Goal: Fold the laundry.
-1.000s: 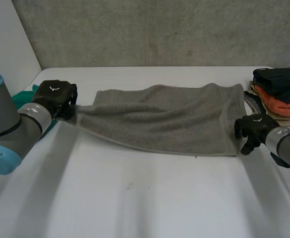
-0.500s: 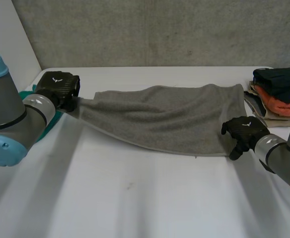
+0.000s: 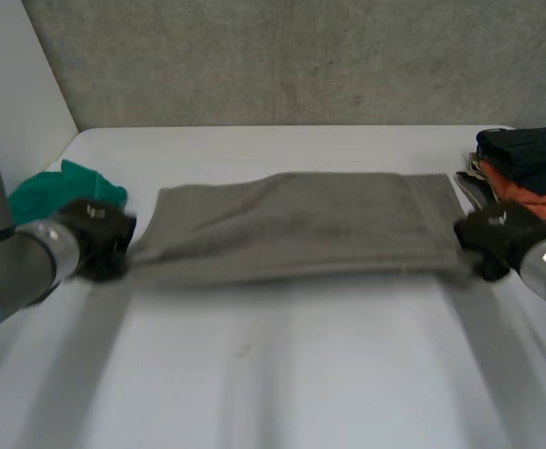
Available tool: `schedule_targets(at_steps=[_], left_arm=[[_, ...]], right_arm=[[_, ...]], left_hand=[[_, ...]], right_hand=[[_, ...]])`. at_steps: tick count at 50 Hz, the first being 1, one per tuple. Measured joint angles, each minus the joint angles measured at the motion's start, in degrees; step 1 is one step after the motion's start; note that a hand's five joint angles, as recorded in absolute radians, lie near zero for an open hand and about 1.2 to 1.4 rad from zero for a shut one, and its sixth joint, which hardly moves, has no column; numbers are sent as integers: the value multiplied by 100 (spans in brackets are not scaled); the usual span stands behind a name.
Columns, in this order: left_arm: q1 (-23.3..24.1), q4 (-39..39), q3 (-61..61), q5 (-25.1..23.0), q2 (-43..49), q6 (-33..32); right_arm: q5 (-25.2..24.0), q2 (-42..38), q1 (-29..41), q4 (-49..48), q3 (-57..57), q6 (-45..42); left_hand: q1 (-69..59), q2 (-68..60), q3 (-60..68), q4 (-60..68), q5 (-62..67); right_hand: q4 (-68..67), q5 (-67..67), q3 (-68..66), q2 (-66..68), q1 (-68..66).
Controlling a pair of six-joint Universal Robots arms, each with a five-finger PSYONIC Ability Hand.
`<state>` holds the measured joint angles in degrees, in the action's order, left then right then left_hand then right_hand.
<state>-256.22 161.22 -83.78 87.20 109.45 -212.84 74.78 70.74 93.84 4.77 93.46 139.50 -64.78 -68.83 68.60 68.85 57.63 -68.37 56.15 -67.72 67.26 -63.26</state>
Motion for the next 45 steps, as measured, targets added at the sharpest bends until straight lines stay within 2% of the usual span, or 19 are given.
schedule_targets(at_steps=[3, 7, 11, 19, 26, 28, 33, 38, 45], left_arm=[[-83, -769, -296, -12, -103, -688], [-114, -1275, -571, -76, -162, -1272], [-12, -1351, -560, -89, -70, -1419], [209, -860, 632, 192, 619, -904], [370, -95, 3009, 414, 1350, -170], [404, 463, 4125, 496, 1452, 264], [390, 1670, 5376, 711, 1442, 1028], [406, 2466, 5824, 885, 1413, 1573], [349, 2613, 5516, 956, 1439, 1798]], right_arm=[[-37, 210, -173, 1388, 131, -1198], [6, 389, -245, 2464, 299, -2416], [85, 450, -122, 2473, 337, -2780], [230, -60, 268, 1375, -222, -2257], [867, -930, 646, 140, -2140, -1620], [1106, -1152, 741, -656, -3249, -1188], [1208, -1204, 770, -2174, -4313, -121], [1138, -1147, 755, -3274, -4612, 807], [895, -1210, 716, -3472, -4558, 1152]], left_hand=[[0, 0, 0, 0, 0], [0, 0, 0, 0, 0], [0, 0, 0, 0, 0], [0, 0, 0, 0, 0], [0, -1, 0, 1, 0], [0, 0, 0, 2, 0], [0, -1, 0, 2, 0], [0, 0, 0, 2, 0], [0, -1, 0, 2, 0]], right_hand=[[-2, 1, -11, 0, 0], [-4, 85, -31, 0, 0], [-4, 122, -31, 0, 0], [-4, 165, -31, 0, 0], [-5, 189, -35, 0, 0], [-6, 222, -35, 0, 0], [-6, 248, -35, 0, 0], [-7, 273, -35, 0, 0], [-8, 272, -35, 0, 0]])
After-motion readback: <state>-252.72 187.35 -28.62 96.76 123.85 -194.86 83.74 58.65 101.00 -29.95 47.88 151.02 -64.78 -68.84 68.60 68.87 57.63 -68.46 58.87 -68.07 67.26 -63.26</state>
